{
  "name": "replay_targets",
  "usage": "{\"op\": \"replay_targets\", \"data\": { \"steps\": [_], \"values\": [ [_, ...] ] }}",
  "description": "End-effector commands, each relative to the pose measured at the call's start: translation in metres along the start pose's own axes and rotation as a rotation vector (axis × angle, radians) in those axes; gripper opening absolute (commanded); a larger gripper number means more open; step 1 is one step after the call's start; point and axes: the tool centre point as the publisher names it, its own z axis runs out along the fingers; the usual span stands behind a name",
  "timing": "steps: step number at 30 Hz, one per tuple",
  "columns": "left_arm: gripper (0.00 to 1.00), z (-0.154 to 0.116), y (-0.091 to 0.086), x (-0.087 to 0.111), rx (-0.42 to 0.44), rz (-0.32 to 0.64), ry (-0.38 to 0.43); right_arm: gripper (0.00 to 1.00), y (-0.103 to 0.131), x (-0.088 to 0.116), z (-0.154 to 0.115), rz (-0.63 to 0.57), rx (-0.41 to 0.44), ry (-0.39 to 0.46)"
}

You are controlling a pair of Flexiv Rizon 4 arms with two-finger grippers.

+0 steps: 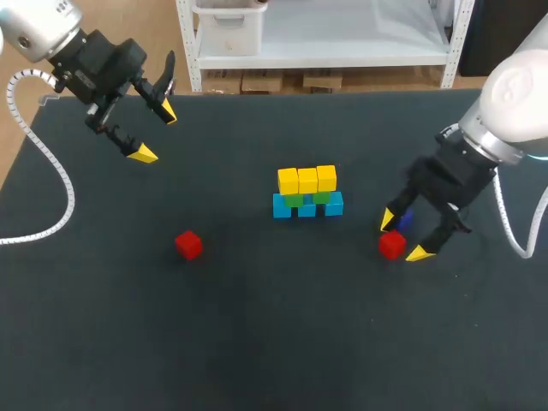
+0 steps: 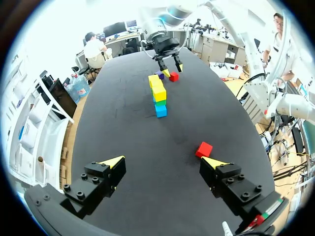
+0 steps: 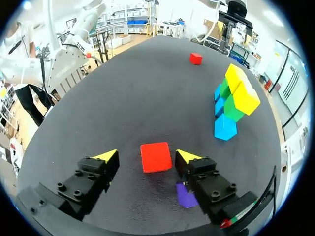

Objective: Place the blue cubes, place green cubes on the blue cubes, place the yellow cubes on the green cubes, then place the red cubes on the yellow cubes, and place purple cube on the red cubes.

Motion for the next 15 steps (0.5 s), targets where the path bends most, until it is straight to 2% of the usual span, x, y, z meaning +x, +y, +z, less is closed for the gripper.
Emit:
{"op": "replay_targets", "data": {
  "steps": [1,6,12,14,15],
  "values": [
    [1.0,-0.0005,0.0019,0.0005,0.005,0.002,0.001,0.62,-0.0039,-0.0001,0.0014,-0.009,-0.01,-0.002],
    [1.0,-0.0005,0.0019,0.0005,0.005,0.002,0.001,0.54,-0.0072,-0.002,0.0039,-0.023,-0.018,-0.003],
    [1.0,-0.0005,0.0019,0.0005,0.005,0.002,0.001,0.39,-0.0092,-0.0029,0.0044,-0.033,-0.019,-0.005],
    [1.0,-0.0005,0.0019,0.0005,0.005,0.002,0.001,0.31,-0.0093,-0.0031,0.0041,-0.033,-0.019,-0.006],
    [1.0,-0.0005,0.0019,0.0005,0.005,0.002,0.001,0.3,-0.0092,-0.0031,0.004,-0.033,-0.019,-0.005]
  ]
}}
